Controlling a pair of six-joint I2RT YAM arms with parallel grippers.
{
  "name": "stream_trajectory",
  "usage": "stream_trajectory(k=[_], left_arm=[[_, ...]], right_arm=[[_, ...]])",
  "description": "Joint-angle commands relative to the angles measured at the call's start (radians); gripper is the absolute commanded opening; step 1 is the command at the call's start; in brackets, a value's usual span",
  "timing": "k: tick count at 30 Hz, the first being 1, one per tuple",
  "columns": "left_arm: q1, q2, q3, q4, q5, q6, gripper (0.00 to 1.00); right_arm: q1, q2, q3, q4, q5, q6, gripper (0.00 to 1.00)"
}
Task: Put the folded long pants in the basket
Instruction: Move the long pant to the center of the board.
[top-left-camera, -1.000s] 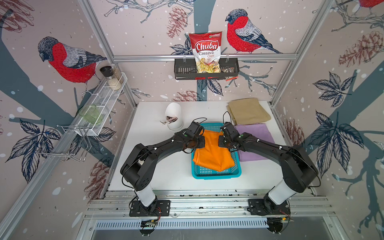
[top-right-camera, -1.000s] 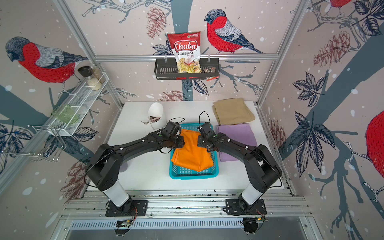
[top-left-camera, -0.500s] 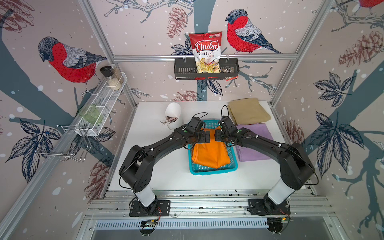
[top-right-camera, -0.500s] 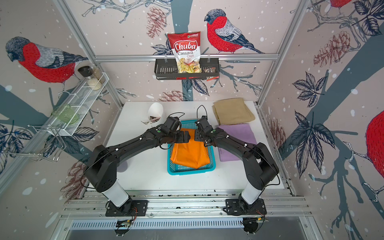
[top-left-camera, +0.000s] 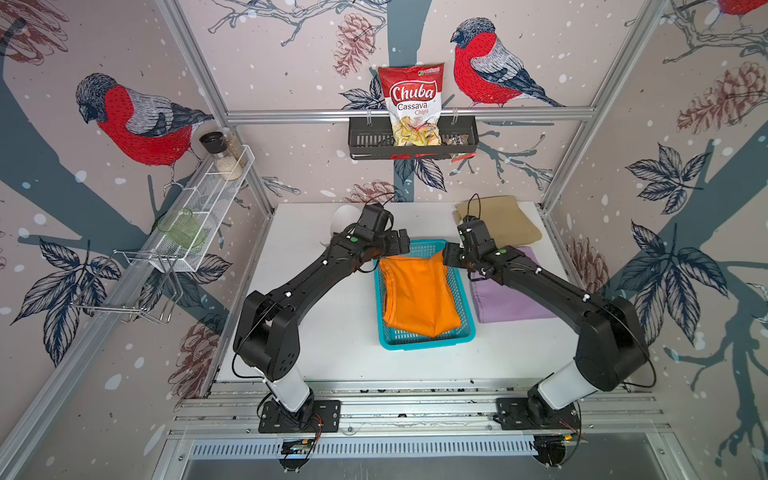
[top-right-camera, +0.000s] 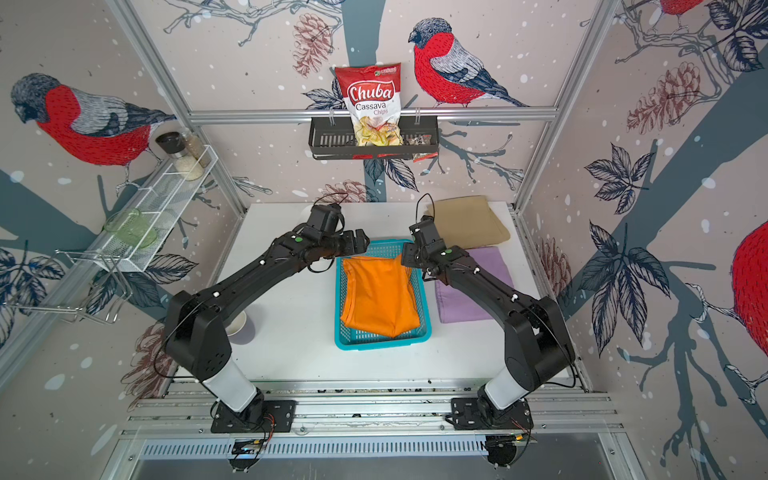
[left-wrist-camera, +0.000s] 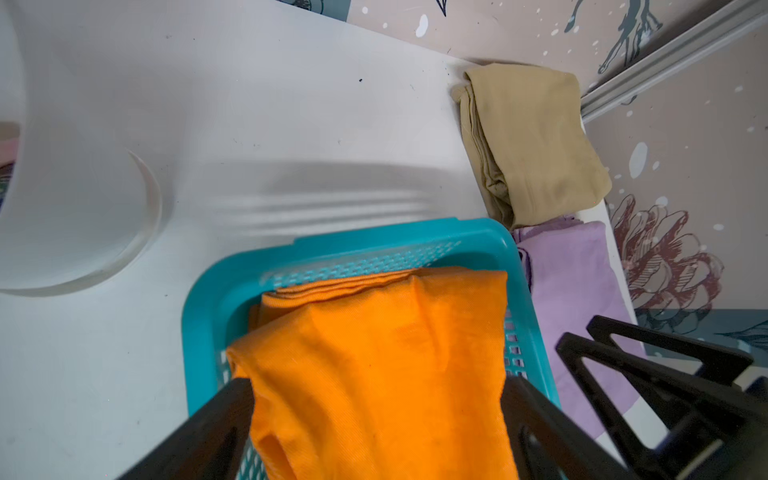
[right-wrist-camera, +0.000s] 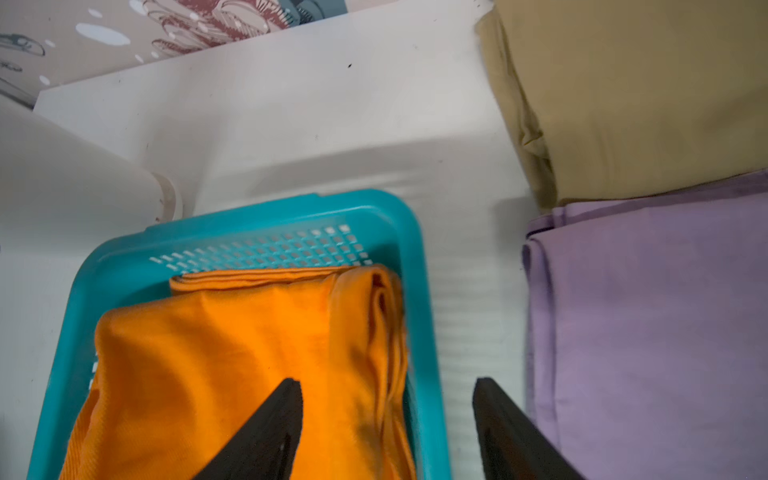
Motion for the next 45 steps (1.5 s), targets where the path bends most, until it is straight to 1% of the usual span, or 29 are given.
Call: stream_trajectory(k=[1, 3, 6, 11, 12, 14, 15, 16, 17, 19, 21, 25, 28, 32, 38, 41, 45], left_arm=[[0.018, 0.06, 0.041, 0.103, 0.217, -0.022, 0.96], [-0.011, 0.105, 0.126, 0.088, 0.168, 0.01, 0.96], [-0.051, 0.202, 0.287, 0.014, 0.09, 0.076, 0.96], [-0.058, 0.374, 0.521, 0.002, 0.087, 0.131, 0.96], [-0.059, 0.418, 0.58, -0.002, 0.087, 0.147, 0.96], [-0.058, 0.512, 0.715, -0.032, 0.085, 0.157, 0.96], [-0.059, 0.563, 0.795, -0.049, 0.093, 0.163, 0.96], [-0.058, 0.618, 0.87, -0.065, 0.099, 0.165, 0.96], [-0.058, 0.663, 0.939, -0.071, 0.104, 0.164, 0.96], [-0.053, 0.741, 1.032, -0.061, 0.115, 0.156, 0.96], [-0.045, 0.785, 1.053, -0.019, 0.134, 0.131, 0.96], [-0.015, 0.845, 1.048, 0.044, 0.157, 0.057, 0.96], [0.005, 0.883, 1.048, 0.067, 0.172, 0.018, 0.96], [0.017, 0.923, 1.049, 0.091, 0.21, -0.004, 0.96], [0.018, 0.963, 1.049, 0.106, 0.269, -0.032, 0.96], [0.018, 0.969, 1.04, 0.085, 0.276, -0.035, 0.96], [0.014, 0.946, 0.974, 0.077, 0.289, -0.04, 0.96]], right_arm=[[-0.089, 0.003, 0.02, 0.016, -0.097, -0.034, 0.7], [-0.148, 0.021, 0.03, 0.039, -0.121, -0.042, 0.69], [-0.22, 0.076, 0.072, 0.053, -0.132, -0.062, 0.69], [-0.309, 0.21, 0.179, 0.084, -0.141, -0.079, 0.67], [-0.323, 0.245, 0.208, 0.091, -0.14, -0.08, 0.62], [-0.347, 0.314, 0.271, 0.095, -0.134, -0.079, 0.43], [-0.356, 0.353, 0.31, 0.094, -0.122, -0.08, 0.27], [-0.362, 0.392, 0.348, 0.088, -0.108, -0.081, 0.14], [-0.367, 0.424, 0.382, 0.086, -0.098, -0.082, 0.08], [-0.375, 0.506, 0.47, 0.063, -0.082, -0.091, 0.01], [-0.38, 0.578, 0.549, 0.038, -0.064, -0.098, 0.0], [-0.401, 0.716, 0.695, -0.011, -0.061, -0.092, 0.0], [-0.42, 0.805, 0.793, -0.052, -0.081, -0.081, 0.0], [-0.41, 0.888, 0.883, -0.098, -0.103, -0.098, 0.0], [-0.347, 0.921, 0.88, -0.126, -0.129, -0.119, 0.0], [-0.314, 0.911, 0.844, -0.121, -0.154, -0.09, 0.0], [-0.267, 0.892, 0.788, -0.083, -0.183, -0.044, 0.0]])
